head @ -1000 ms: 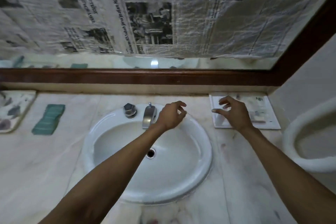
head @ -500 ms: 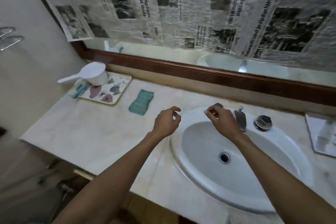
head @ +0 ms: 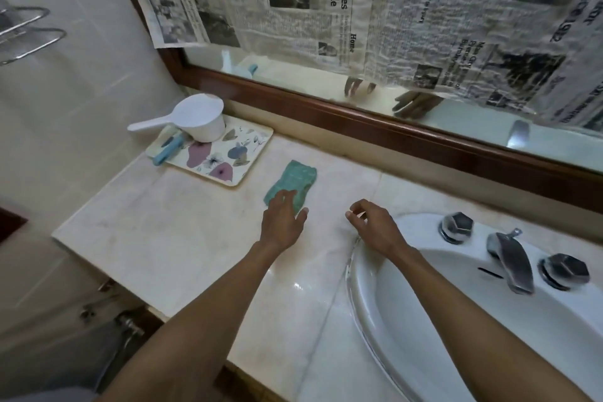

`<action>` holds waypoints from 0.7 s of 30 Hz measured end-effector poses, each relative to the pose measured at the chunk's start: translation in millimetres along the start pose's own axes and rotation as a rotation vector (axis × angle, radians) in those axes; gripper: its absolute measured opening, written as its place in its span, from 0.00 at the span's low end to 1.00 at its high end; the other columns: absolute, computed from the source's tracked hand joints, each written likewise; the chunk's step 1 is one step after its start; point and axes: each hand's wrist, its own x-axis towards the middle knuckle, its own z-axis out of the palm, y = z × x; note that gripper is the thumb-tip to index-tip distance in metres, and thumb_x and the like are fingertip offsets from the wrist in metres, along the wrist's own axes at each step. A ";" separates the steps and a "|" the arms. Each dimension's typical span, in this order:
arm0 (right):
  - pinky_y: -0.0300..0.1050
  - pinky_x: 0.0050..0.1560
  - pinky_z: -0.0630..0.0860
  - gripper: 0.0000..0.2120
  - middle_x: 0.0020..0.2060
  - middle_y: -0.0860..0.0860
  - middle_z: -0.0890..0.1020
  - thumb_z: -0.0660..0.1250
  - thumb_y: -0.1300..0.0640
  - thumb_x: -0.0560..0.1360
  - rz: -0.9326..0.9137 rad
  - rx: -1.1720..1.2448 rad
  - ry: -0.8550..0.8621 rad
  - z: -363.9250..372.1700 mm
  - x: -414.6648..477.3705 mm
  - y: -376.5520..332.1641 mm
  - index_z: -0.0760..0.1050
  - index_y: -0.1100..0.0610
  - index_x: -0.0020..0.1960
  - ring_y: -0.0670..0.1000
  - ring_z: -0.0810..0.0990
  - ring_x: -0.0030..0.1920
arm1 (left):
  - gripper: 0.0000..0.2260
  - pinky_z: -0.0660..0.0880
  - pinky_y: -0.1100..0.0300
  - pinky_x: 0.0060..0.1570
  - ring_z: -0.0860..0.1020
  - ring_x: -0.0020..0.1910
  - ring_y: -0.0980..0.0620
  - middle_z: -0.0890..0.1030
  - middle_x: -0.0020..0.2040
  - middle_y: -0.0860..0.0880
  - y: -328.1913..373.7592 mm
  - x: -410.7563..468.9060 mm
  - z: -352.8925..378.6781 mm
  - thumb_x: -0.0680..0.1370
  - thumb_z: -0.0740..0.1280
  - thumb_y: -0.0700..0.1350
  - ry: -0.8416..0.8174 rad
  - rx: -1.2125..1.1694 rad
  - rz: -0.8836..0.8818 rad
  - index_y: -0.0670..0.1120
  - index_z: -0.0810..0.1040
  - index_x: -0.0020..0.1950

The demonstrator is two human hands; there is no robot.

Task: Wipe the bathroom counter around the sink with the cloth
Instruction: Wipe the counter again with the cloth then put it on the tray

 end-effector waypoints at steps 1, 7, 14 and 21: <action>0.48 0.51 0.76 0.10 0.49 0.47 0.81 0.64 0.46 0.78 0.015 0.005 -0.003 4.7 10.5 0.7 0.77 0.52 0.53 0.49 0.79 0.46 | 0.26 0.68 0.47 0.69 0.67 0.73 0.40 0.68 0.75 0.41 -4.3 10.7 2.7 0.82 0.64 0.54 -0.002 0.003 0.000 0.43 0.67 0.76; 0.45 0.52 0.72 0.11 0.52 0.49 0.80 0.63 0.47 0.79 0.033 -0.046 0.021 28.2 71.3 11.1 0.76 0.53 0.55 0.50 0.77 0.53 | 0.29 0.63 0.46 0.74 0.64 0.76 0.37 0.65 0.77 0.38 -30.7 76.2 29.3 0.83 0.57 0.58 -0.058 0.134 0.118 0.40 0.64 0.78; 0.48 0.58 0.72 0.11 0.53 0.51 0.81 0.64 0.50 0.79 -0.014 -0.077 0.074 45.2 110.4 17.6 0.77 0.55 0.57 0.53 0.76 0.54 | 0.25 0.51 0.50 0.78 0.58 0.80 0.43 0.61 0.81 0.43 -34.8 92.1 54.5 0.85 0.54 0.50 -0.040 0.075 0.226 0.43 0.59 0.81; 0.54 0.59 0.72 0.12 0.54 0.53 0.80 0.62 0.51 0.80 0.003 -0.102 0.102 47.5 129.2 8.2 0.76 0.56 0.58 0.57 0.75 0.56 | 0.24 0.59 0.50 0.77 0.67 0.76 0.39 0.69 0.76 0.39 -48.0 97.4 56.7 0.79 0.59 0.33 0.012 -0.036 0.259 0.39 0.67 0.77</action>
